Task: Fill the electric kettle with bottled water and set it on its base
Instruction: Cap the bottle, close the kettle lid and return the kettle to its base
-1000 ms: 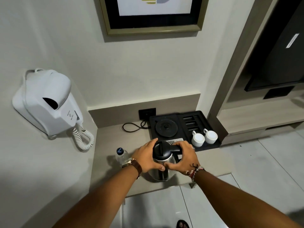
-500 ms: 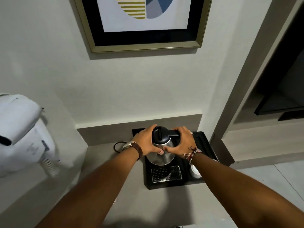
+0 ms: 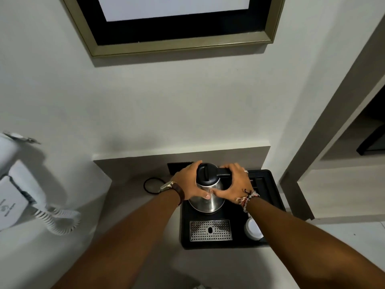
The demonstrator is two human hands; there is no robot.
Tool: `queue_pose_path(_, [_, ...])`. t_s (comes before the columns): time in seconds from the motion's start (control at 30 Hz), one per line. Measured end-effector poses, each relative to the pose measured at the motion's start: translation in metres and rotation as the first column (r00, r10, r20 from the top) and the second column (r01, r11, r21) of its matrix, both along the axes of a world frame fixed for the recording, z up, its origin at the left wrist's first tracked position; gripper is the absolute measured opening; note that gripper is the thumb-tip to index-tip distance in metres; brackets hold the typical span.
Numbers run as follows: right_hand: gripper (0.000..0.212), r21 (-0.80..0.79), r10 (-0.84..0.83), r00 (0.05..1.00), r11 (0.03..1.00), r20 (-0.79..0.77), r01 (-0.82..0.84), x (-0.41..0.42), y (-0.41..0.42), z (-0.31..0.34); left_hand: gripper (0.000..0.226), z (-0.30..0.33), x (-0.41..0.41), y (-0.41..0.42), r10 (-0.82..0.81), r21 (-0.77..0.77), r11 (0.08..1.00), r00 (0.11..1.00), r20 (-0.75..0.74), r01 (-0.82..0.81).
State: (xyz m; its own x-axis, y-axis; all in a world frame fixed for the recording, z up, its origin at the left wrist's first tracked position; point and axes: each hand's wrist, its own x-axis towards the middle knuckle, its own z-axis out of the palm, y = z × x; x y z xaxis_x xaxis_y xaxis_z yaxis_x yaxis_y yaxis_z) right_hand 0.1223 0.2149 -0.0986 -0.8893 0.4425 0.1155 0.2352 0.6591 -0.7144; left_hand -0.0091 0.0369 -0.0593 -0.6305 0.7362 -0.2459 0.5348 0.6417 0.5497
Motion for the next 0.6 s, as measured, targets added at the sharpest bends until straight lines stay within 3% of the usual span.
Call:
queue_pose_path(0.23, [0.090,0.014,0.032,0.999,0.999,0.032,-0.033,0.007,0.002,0.001,0.133,-0.001,-0.002,0.000,-0.089,-0.046,0.995,0.995,-0.050,0.086])
queue_pose_path(0.4, [0.098,-0.018,-0.019,0.999,1.000,0.047,0.020,0.029,-0.004,0.000,0.104,0.007,0.006,0.021,-0.120,-0.039,0.993,0.972,-0.201,0.114])
queue_pose_path(0.5, [0.099,0.068,-0.005,0.993,0.998,0.115,-0.003,0.036,-0.010,-0.003,0.109,0.004,0.013,0.035,-0.201,-0.193,0.969,0.946,-0.255,0.154])
queue_pose_path(0.6, [0.100,0.206,-0.032,0.985,0.979,0.169,-0.004,0.034,-0.011,-0.004,0.110,-0.004,0.017,0.040,-0.171,-0.218,0.970,0.942,-0.290,0.109])
